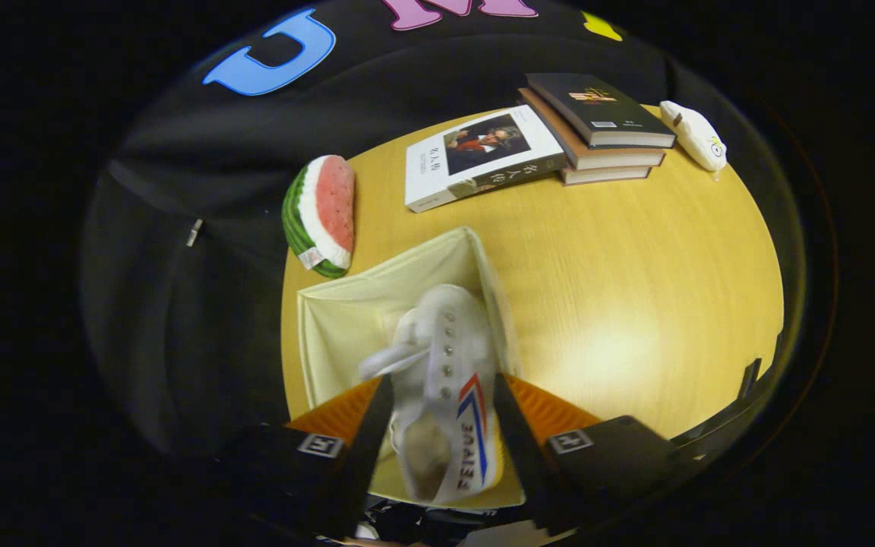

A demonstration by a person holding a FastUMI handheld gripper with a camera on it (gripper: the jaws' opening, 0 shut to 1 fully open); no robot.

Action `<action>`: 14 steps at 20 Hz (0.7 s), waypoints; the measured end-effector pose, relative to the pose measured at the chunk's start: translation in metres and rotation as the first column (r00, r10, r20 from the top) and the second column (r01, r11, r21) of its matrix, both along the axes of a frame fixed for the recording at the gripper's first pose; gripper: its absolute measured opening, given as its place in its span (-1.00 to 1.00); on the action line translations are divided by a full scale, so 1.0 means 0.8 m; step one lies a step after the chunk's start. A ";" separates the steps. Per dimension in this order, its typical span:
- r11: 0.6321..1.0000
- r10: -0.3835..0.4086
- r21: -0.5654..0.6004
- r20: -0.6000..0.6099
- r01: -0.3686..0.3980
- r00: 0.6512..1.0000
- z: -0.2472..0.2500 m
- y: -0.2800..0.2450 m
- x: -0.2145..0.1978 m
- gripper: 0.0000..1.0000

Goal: Open the storage box then place both shoes into the box .Put the left shoe in first, then the right shoe, with the right side of both shoes facing outward in a uniform manner.

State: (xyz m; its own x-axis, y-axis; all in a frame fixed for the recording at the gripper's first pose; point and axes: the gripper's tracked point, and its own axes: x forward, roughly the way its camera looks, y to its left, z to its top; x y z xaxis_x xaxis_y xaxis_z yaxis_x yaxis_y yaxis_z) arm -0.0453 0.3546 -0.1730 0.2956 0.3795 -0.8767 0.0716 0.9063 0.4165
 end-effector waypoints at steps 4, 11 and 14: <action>0.999 0.045 -0.024 0.065 -0.044 0.997 0.014 -0.003 0.005 0.98; 1.000 0.017 -0.002 0.111 -0.017 0.994 0.031 -0.032 0.005 0.99; 1.000 -0.022 -0.002 0.182 0.023 0.983 0.042 -0.059 0.019 0.98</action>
